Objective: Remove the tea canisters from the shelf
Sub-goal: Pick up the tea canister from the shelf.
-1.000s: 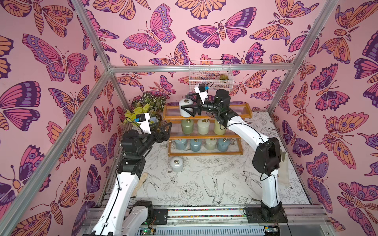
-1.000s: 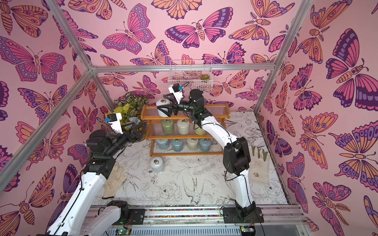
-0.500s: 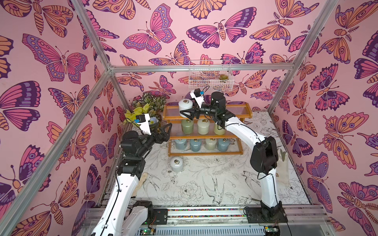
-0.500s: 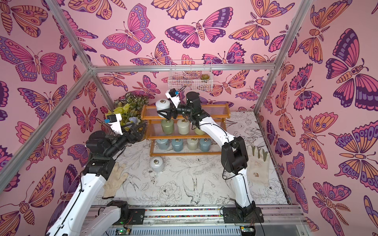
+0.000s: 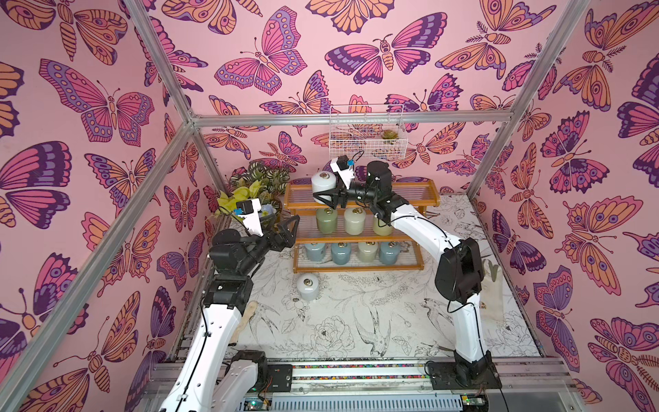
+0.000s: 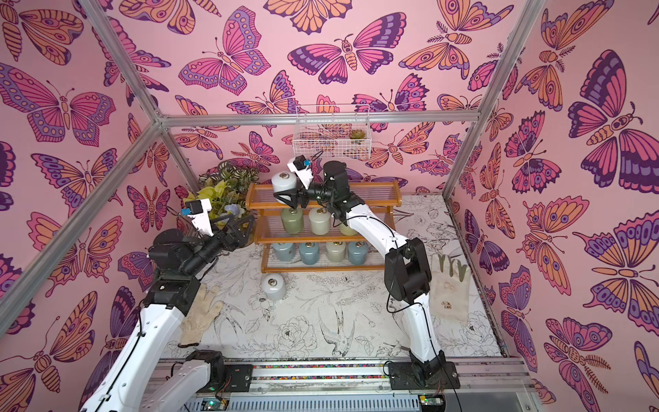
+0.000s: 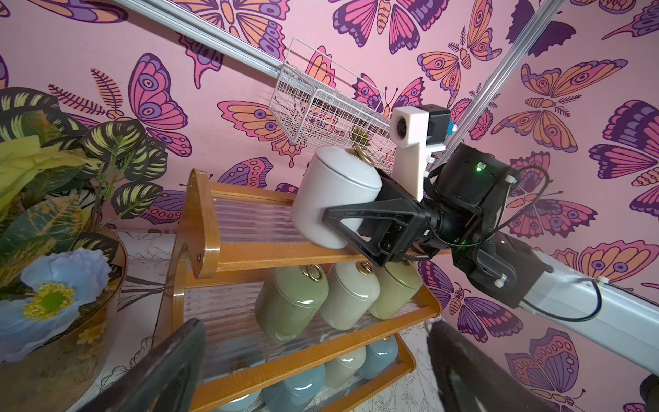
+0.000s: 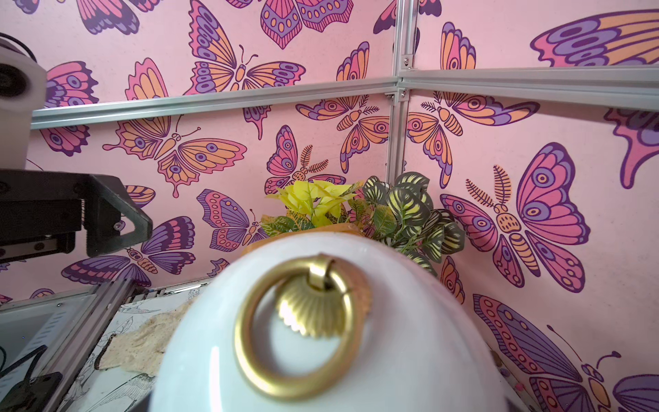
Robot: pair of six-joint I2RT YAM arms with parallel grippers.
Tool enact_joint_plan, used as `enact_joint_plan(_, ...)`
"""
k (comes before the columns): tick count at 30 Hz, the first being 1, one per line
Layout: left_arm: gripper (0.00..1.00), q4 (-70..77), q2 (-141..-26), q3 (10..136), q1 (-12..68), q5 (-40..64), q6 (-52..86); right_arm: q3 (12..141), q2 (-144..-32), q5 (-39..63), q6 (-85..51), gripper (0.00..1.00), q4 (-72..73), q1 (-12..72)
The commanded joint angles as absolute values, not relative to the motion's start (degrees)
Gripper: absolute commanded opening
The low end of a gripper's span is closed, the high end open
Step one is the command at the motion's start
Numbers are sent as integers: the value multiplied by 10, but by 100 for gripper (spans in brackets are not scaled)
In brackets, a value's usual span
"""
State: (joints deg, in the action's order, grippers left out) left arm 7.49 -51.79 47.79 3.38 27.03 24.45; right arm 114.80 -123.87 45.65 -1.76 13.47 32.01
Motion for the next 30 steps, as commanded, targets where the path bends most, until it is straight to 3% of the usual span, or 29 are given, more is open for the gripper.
enact_joint_plan(1, 100, 75, -507, 465, 31, 272, 233, 1153, -1211, 457, -26, 58, 194, 323)
enact_joint_plan(18, 100, 53, -518, 475, 30, 230, 233, 1042, -1089, 483, -34, 58, 255, 323)
enact_joint_plan(30, 100, 40, -544, 503, 31, 230, 227, 801, -942, 468, 41, 59, 258, 365)
